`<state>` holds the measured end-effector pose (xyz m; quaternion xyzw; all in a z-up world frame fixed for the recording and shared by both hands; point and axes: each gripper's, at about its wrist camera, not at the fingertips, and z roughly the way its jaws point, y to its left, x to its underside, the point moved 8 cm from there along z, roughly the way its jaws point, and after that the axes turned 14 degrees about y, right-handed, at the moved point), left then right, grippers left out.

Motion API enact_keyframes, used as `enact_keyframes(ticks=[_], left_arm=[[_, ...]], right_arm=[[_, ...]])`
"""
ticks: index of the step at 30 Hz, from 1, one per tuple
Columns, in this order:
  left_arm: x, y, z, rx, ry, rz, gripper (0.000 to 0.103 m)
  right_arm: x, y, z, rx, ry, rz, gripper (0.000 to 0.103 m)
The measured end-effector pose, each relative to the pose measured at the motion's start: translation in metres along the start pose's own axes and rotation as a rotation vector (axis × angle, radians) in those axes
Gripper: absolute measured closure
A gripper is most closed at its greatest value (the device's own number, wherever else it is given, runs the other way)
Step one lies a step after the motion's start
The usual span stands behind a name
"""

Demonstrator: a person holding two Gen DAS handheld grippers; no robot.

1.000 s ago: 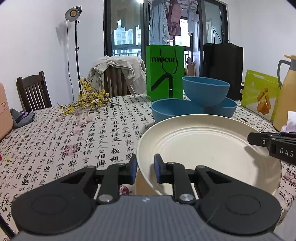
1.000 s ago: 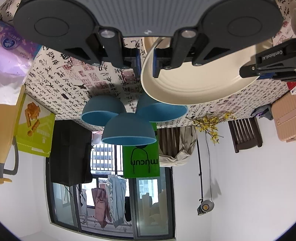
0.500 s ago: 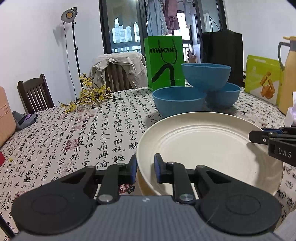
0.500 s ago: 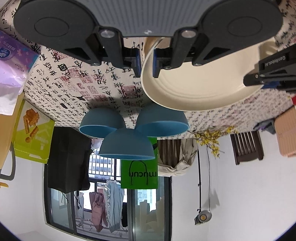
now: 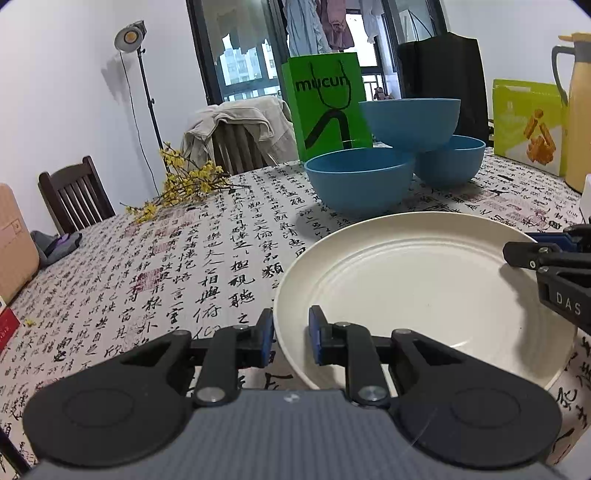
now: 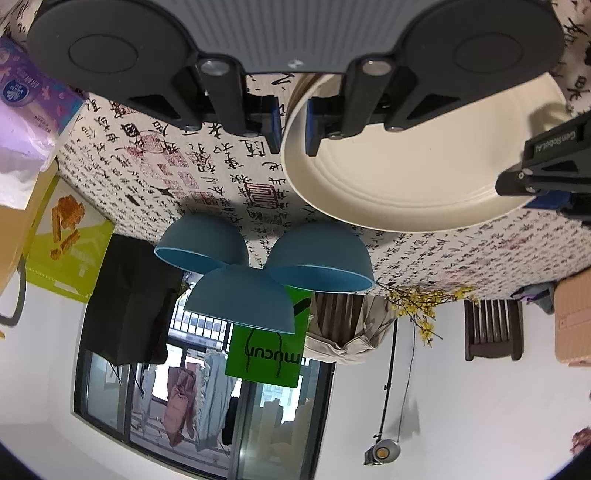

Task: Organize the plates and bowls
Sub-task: 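Lower the cream plate onto the stacked cream plates with both grippers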

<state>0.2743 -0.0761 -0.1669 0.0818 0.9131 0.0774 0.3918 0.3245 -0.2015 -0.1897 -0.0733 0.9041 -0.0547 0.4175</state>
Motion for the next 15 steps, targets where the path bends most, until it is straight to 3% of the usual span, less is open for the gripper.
enact_keyframes(ticks=[11, 15], left_arm=[[0.0009, -0.0027, 0.0013, -0.02, -0.015, 0.023, 0.083], [0.0004, -0.0003, 0.0014, 0.006, -0.006, 0.01, 0.082]], right_arm=[[0.0076, 0.0081, 0.0034, 0.059, -0.024, -0.09, 0.086], [0.0051, 0.0049, 0.0022, 0.024, -0.012, -0.068, 0.084]])
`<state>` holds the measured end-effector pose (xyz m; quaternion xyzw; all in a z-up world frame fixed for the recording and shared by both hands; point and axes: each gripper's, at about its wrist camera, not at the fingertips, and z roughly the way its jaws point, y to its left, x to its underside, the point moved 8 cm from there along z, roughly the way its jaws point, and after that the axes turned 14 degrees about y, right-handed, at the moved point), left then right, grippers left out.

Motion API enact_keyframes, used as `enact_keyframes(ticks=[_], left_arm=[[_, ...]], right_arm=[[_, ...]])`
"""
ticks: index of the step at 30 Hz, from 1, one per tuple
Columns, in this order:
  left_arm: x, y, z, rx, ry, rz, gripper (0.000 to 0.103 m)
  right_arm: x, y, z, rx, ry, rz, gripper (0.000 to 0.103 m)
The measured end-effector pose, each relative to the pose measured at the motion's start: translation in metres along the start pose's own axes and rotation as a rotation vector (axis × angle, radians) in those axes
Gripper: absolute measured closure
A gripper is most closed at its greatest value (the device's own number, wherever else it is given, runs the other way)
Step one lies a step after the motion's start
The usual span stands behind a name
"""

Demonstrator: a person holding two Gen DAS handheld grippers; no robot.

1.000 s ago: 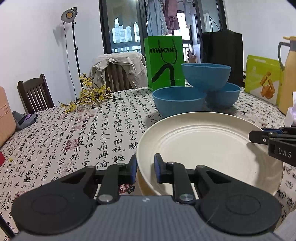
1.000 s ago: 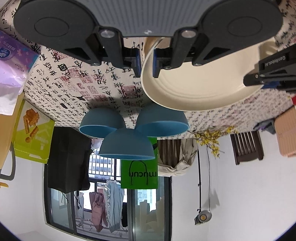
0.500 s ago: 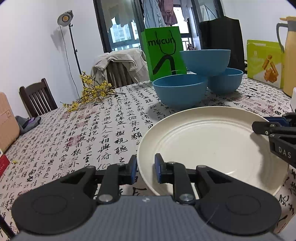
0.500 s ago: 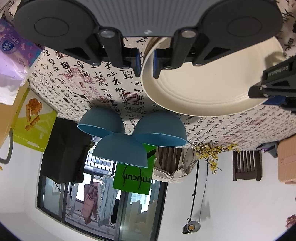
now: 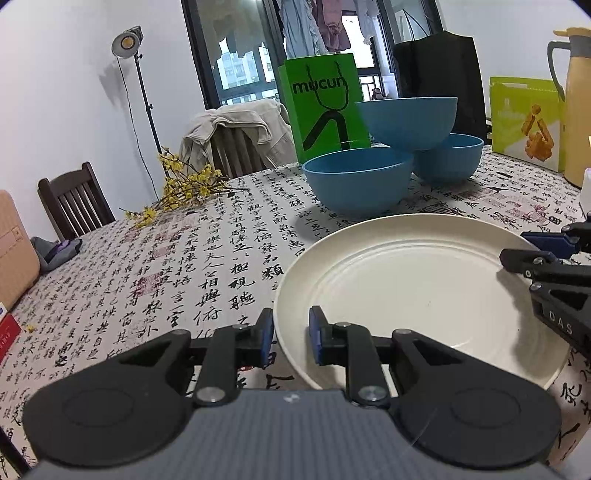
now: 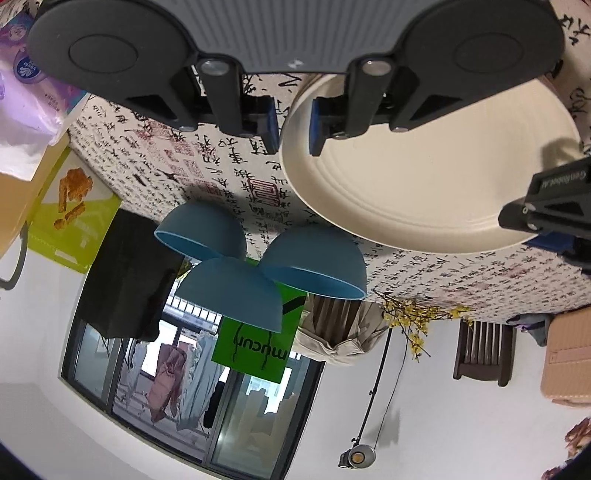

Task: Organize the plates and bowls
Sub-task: 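Lower the cream plate onto the stacked cream plates with both grippers, then open both grippers to release the cream plate rim, then move both grippers toward the stacked blue bowls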

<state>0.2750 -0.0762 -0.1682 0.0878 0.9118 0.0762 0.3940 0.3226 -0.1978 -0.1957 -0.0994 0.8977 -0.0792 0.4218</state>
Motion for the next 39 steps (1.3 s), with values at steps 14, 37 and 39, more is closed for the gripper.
enact_keyframes(ticks=[14, 37, 39], left_arm=[[-0.011, 0.027, -0.022, 0.109, -0.102, -0.103, 0.02], [0.019, 0.037, -0.057, 0.201, -0.205, -0.157, 0.0], [0.021, 0.038, -0.063, 0.192, -0.218, -0.157, 0.0]], right_arm=[[-0.005, -0.023, -0.021, -0.207, -0.05, 0.17, 0.01], [0.021, -0.045, -0.05, -0.393, -0.116, 0.375, 0.0], [0.022, -0.044, -0.054, -0.366, -0.126, 0.37, 0.0]])
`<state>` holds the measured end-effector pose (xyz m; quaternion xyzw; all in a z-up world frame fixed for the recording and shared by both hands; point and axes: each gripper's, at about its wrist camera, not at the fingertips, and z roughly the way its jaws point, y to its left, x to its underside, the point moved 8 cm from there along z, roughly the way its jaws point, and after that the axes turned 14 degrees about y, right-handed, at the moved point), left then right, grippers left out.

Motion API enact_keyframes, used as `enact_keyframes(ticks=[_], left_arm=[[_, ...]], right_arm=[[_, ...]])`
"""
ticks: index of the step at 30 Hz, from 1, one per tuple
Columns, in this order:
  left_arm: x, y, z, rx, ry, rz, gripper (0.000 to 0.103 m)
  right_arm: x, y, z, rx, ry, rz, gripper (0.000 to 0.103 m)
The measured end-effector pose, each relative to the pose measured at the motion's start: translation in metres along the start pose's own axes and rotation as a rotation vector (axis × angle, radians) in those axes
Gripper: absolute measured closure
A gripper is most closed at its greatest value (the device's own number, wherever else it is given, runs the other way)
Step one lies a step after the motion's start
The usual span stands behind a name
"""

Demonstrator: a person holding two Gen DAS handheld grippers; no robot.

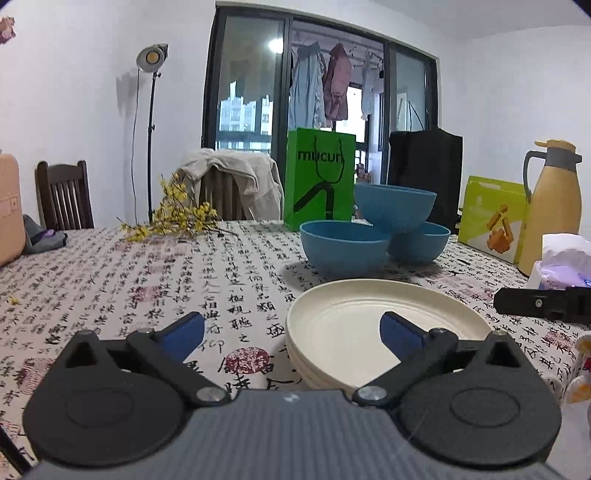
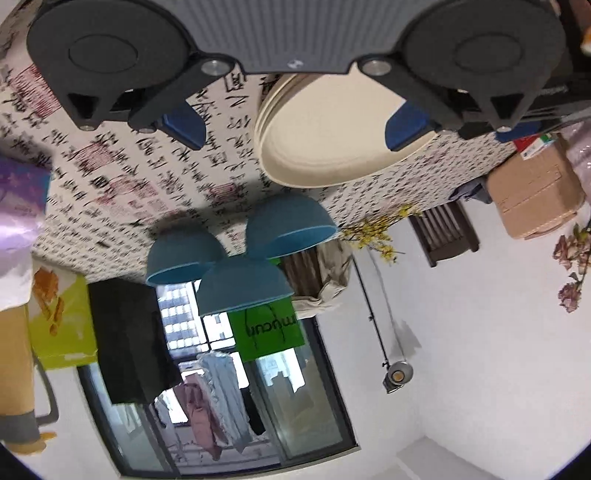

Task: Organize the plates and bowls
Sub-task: 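Move both grippers toward the stacked blue bowls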

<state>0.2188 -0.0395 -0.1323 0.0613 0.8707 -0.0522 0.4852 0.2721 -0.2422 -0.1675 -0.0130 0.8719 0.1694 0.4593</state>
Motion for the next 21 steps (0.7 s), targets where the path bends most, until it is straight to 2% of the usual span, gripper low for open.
enact_keyframes(ticks=[10, 17, 21], left_arm=[[0.004, -0.001, -0.021, 0.024, -0.021, -0.001, 0.0], [0.003, 0.004, -0.031, 0.021, -0.032, -0.009, 0.0], [0.003, 0.007, -0.033, 0.015, -0.031, -0.015, 0.0]], right_arm=[[0.007, 0.014, -0.019, 0.032, -0.004, -0.051, 0.0], [0.006, 0.012, -0.029, 0.119, -0.027, -0.055, 0.0], [0.003, 0.007, -0.033, 0.099, -0.045, -0.024, 0.0]])
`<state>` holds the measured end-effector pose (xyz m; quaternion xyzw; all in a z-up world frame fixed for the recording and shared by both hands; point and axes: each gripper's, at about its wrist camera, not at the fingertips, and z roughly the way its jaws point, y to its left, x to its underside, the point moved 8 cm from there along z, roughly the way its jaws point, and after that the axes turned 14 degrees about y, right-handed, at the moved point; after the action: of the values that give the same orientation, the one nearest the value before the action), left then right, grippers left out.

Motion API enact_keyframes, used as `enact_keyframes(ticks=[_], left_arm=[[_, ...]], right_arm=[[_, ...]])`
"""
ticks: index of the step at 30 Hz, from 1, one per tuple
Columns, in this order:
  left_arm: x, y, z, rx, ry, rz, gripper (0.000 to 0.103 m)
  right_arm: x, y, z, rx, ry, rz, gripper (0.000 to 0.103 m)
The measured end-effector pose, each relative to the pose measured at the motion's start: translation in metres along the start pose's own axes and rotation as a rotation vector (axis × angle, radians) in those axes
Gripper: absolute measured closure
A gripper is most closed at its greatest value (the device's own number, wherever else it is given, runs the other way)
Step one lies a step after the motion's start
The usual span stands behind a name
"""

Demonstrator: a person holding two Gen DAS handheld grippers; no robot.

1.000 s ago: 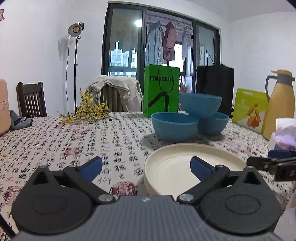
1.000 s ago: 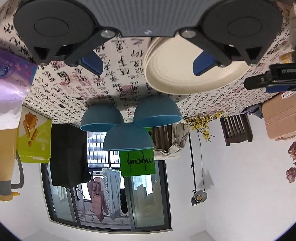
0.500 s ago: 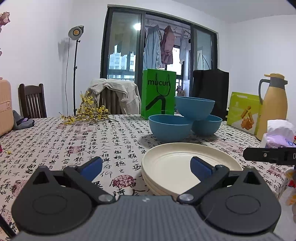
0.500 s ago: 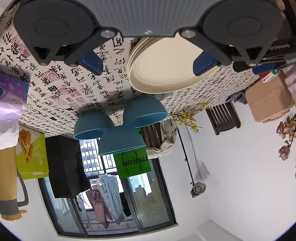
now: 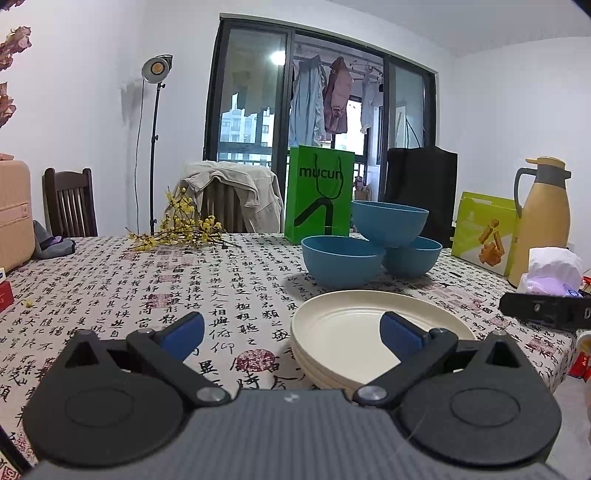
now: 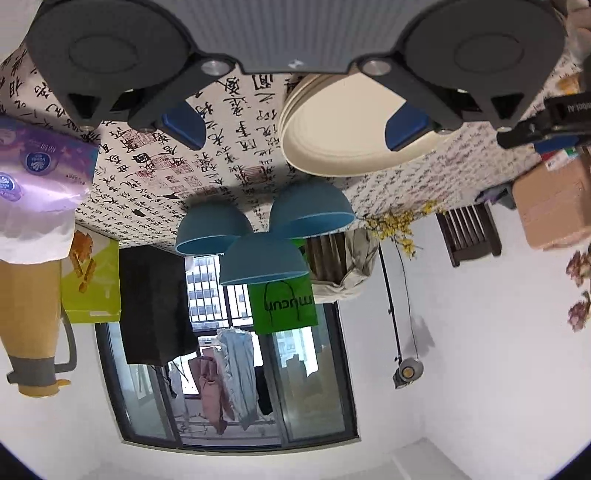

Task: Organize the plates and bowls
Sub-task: 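Move both grippers toward the stacked blue bowls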

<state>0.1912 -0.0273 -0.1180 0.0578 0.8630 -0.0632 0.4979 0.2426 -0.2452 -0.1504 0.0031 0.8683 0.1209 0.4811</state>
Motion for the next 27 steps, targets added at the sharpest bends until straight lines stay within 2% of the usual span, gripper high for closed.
enact_keyframes(ticks=[11, 16, 27], left_arm=[[-0.011, 0.001, 0.01, 0.002, 0.013, -0.018, 0.0], [-0.022, -0.005, 0.016, 0.013, 0.013, -0.011, 0.0], [-0.054, -0.012, 0.034, 0.044, -0.015, -0.037, 0.0]], right_arm=[[-0.007, -0.01, 0.013, -0.02, 0.036, 0.0, 0.0], [-0.012, -0.022, 0.018, 0.017, 0.046, -0.006, 0.0], [-0.051, -0.054, 0.032, 0.042, 0.024, 0.005, 0.0]])
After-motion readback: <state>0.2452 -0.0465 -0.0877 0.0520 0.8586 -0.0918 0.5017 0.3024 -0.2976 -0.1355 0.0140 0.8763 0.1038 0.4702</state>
